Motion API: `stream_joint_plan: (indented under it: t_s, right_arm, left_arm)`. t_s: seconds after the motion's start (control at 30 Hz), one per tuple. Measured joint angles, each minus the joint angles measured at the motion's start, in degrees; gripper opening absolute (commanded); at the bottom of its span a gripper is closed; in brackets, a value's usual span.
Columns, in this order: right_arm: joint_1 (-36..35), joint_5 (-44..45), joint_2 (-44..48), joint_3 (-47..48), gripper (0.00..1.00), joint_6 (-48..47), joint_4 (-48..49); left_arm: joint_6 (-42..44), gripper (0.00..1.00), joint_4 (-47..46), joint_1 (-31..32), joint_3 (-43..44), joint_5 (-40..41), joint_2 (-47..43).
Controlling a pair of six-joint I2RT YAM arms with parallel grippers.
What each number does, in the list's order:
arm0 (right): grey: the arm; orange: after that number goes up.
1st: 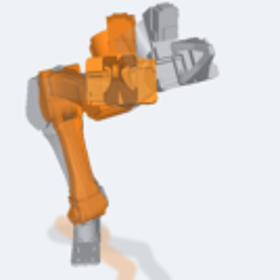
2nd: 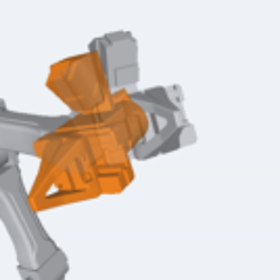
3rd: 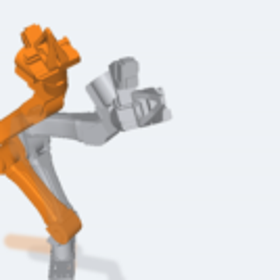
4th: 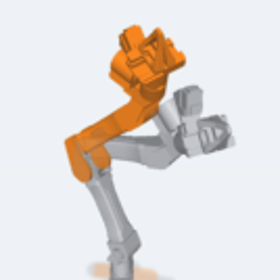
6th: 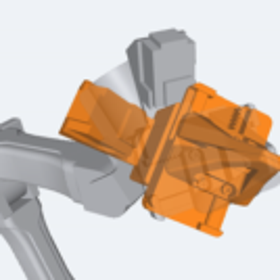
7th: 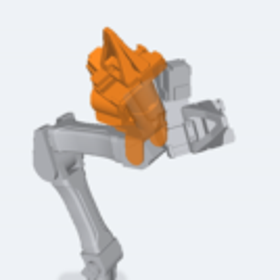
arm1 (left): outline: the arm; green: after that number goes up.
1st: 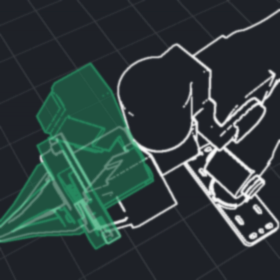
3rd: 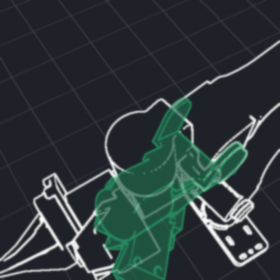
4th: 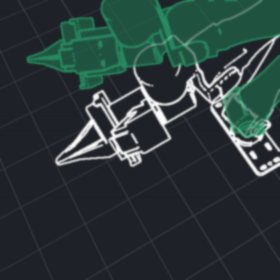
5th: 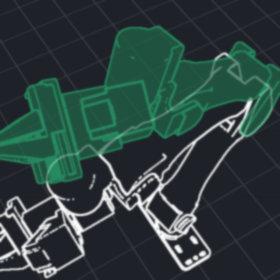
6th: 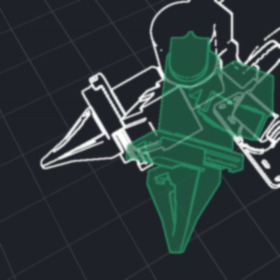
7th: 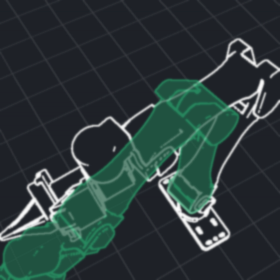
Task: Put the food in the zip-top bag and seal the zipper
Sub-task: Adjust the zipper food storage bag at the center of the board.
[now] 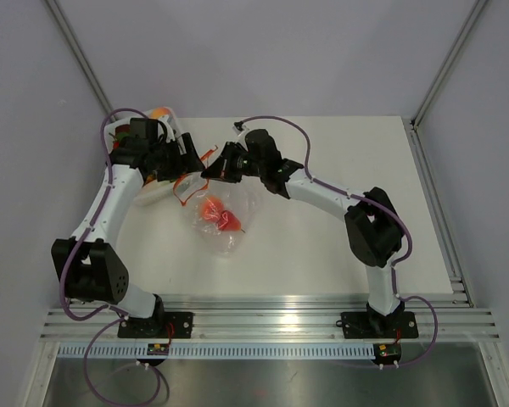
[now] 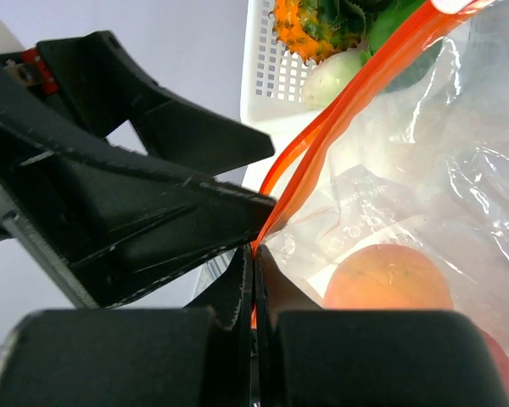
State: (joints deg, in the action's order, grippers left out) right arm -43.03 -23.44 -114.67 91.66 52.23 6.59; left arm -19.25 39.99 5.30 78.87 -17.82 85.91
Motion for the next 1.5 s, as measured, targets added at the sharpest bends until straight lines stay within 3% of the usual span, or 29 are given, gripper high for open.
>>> stream_joint_plan:
  t_s: [0.17, 0.47, 0.73, 1.17, 1.3, 1.5]
  right_arm:
    - [0.6, -0.4, 0.1, -0.1, 0.00, -0.4, 0.6]
    - [1.7, -1.4, 3.3, -1.7, 0.00, -3.2, 1.7]
    - [1.7, -1.7, 5.0, -2.4, 0.00, -4.0, 1.7]
    - [1.7, -1.1, 6.0, -3.6, 0.00, -5.4, -0.5]
    - [1.8, -0.1, 7.2, -3.6, 0.00, -6.2, -2.3]
    - [1.8, 0.4, 8.3, -3.6, 0.00, -6.7, -3.4]
  left_arm:
    - [0.2, 0.72, 1.4, -0.7, 0.2, -0.1, -2.6]
    - [-0.2, 0.80, 1.6, -3.1, -3.3, 0.2, -3.6]
    - [-1.3, 0.50, 1.2, -3.1, -8.3, -0.7, -2.3]
    - [-0.4, 0.53, 0.7, 1.6, -7.2, -2.0, -6.0]
    - [-1.0, 0.89, -2.6, 1.4, -8.2, -0.3, -13.1]
    - [-3.0, 0.91, -6.0, 0.3, -11.1, 4.4, -18.1]
